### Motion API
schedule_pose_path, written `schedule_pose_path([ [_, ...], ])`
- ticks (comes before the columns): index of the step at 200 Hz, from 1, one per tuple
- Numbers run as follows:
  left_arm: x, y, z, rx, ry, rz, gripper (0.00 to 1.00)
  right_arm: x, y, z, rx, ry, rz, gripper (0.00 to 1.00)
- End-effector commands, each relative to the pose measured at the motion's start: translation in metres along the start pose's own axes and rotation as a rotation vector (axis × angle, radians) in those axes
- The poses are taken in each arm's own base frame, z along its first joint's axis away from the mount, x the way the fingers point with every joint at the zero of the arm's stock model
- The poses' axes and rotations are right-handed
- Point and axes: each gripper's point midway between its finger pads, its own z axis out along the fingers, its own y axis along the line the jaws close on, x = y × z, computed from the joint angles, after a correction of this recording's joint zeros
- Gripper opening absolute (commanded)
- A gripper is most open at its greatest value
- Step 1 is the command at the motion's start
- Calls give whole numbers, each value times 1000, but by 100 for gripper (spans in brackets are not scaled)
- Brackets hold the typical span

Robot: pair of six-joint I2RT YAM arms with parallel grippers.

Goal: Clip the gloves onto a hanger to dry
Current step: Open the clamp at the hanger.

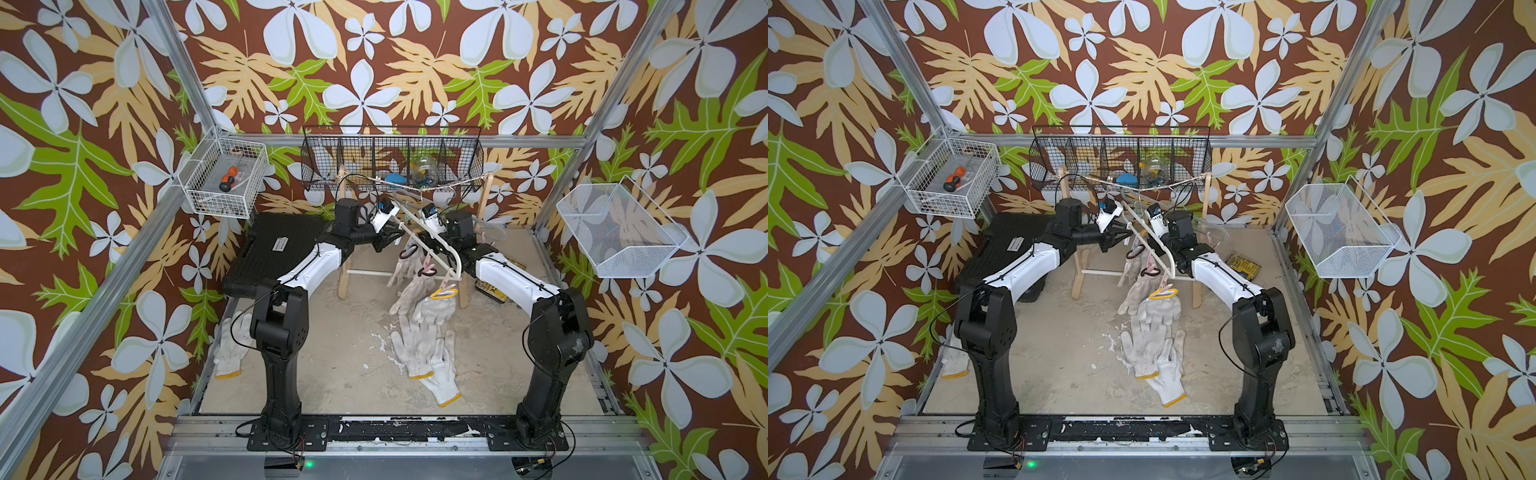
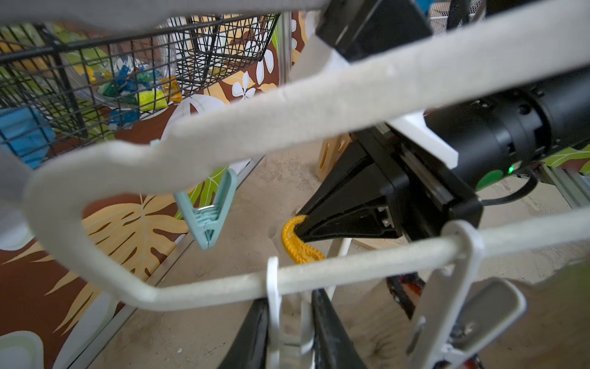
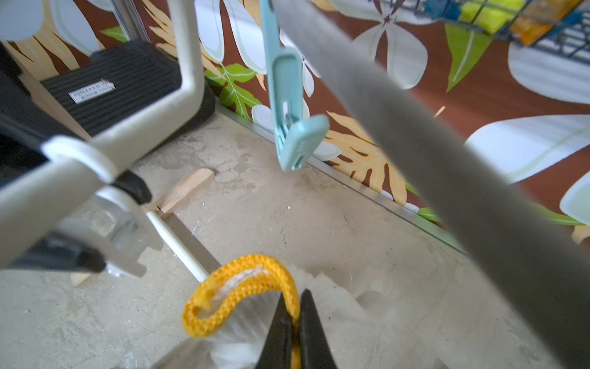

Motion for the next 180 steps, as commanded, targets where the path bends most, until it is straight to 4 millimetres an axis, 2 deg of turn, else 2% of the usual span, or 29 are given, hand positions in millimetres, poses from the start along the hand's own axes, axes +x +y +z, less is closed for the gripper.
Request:
schedule_pose_path([
  [1, -15, -6, -3, 29, -48, 32, 25, -31, 10, -6, -66, -142, 55, 0],
  [26, -16, -6, -3, 29, -50, 33, 25, -42, 17, -11, -101, -203, 43, 0],
  [44, -17, -6, -4, 28, -52, 35, 25, -36, 21, -9, -120, -185, 15, 0],
  [59, -18, -6, -4, 28, -54, 36, 25, -20, 21, -4, -110, -133, -17, 0],
  [80, -21, -6, -4, 28, -61, 42, 25, 15, 23, 11, -112, -2, -60, 0],
  [97, -22, -5, -5, 29, -67, 40, 25, 28, 25, 18, -81, 49, -97, 0],
  [113, -23, -6, -5, 29, -68, 40, 25, 43, 15, 28, -35, 111, -79, 0],
  [164, -24, -6, -7, 30, -75, 35, 25, 37, -9, 34, 99, 107, -46, 0],
  [180, -24, -7, -8, 32, -75, 36, 25, 26, -15, 30, 111, 55, 9, 0],
])
